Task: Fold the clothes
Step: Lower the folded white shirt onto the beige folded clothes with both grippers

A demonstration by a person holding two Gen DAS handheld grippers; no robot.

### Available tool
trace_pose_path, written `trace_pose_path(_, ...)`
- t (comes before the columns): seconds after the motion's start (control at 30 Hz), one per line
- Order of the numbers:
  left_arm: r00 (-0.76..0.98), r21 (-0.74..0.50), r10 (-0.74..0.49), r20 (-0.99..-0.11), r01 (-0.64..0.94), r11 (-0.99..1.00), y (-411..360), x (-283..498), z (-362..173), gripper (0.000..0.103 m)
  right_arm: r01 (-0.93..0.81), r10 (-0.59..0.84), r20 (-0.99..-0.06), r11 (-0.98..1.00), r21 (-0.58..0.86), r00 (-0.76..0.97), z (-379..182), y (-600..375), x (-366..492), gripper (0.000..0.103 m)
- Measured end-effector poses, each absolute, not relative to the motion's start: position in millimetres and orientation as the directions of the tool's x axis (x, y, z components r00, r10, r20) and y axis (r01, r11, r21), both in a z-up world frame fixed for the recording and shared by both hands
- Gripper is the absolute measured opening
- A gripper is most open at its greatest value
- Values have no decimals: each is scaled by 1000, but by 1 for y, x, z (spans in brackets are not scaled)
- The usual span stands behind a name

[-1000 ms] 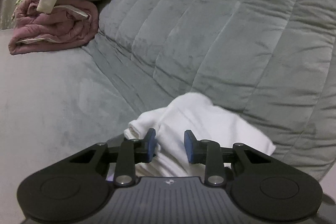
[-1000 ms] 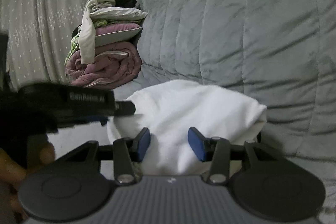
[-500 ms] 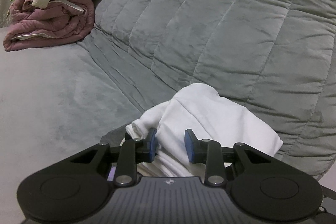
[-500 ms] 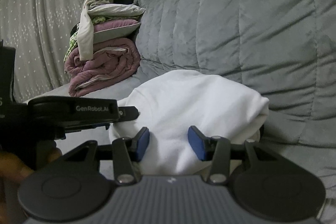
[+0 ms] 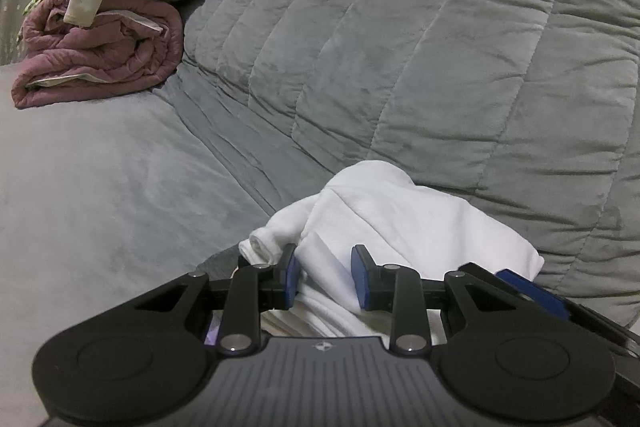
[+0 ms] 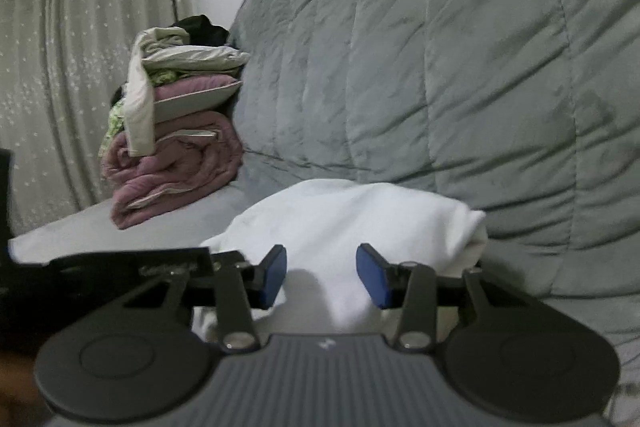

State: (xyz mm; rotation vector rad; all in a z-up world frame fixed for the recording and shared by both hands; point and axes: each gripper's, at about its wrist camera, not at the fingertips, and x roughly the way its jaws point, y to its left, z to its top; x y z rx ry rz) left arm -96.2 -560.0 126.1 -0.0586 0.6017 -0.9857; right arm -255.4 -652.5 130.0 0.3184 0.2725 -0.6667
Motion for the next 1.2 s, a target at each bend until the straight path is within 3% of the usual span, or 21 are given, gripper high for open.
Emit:
trace_pose_path(0.2, 409, -305, -796, -446, 767, 565, -560, -97, 125, 30, 692, -611, -348, 696, 191, 711, 125, -664, -248, 35)
trace_pose_path(0.33, 413, -299, -795, -443, 768, 566, -560, -98, 125, 30, 721, -645, -333, 660, 211, 688, 122, -671, -248, 28)
trace_pose_path(0.53, 413, -296, -797, -441, 771, 564, -559, -100, 125, 30, 763, -697, -315, 617, 193, 644, 121, -674, -245, 27)
trace_pose_path(0.73, 417, -293, -798, -434, 773, 563, -558, -100, 124, 30, 793, -731, -310, 582, 182, 607, 119, -678, -245, 14)
trace_pose_path(1.1, 431, -257, -794, -429, 784, 564, -562, -106, 129, 30, 801, -704, -384, 552, 232, 597, 111, -693, -248, 15)
trace_pose_path(1.2, 438, -250, -791, -427, 784, 569, -562, -104, 133, 30, 782, -695, -361, 532, 324, 622, 118, -691, -265, 24)
